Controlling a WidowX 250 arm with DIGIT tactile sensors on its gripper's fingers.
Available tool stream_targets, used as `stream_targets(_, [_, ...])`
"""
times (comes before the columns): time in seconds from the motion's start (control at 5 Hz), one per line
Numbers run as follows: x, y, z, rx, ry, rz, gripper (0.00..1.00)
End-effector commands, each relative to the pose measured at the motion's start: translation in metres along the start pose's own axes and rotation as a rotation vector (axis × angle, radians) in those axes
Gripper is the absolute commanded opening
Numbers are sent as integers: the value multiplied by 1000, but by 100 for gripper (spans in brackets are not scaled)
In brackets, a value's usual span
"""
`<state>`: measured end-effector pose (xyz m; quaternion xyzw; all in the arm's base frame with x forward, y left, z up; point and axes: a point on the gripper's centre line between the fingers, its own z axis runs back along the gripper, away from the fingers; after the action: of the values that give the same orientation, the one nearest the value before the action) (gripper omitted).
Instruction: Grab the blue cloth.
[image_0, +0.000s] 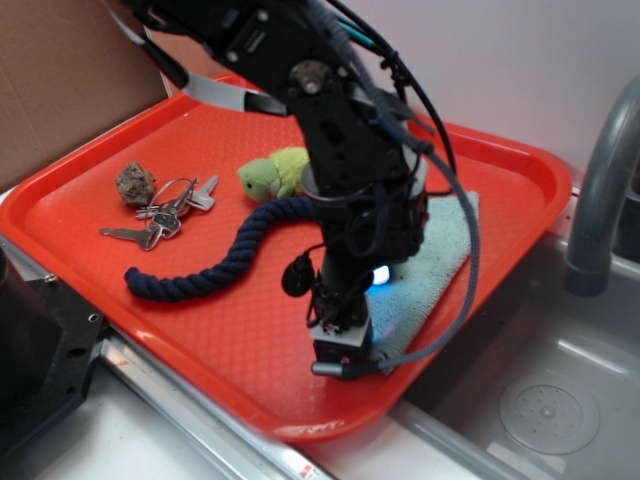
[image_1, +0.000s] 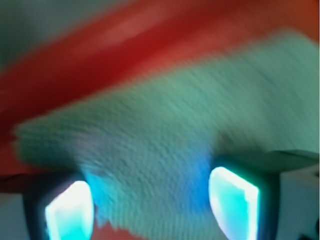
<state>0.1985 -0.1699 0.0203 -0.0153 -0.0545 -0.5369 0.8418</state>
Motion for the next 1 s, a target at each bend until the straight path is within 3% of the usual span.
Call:
stream_targets(0.0, [-3, -25, 41, 34, -74, -17, 100])
stream_targets(0.4, [0, -31, 16, 1, 11, -42, 100])
stream_targets(0.8, [-2, -16, -13, -15, 74, -10, 100])
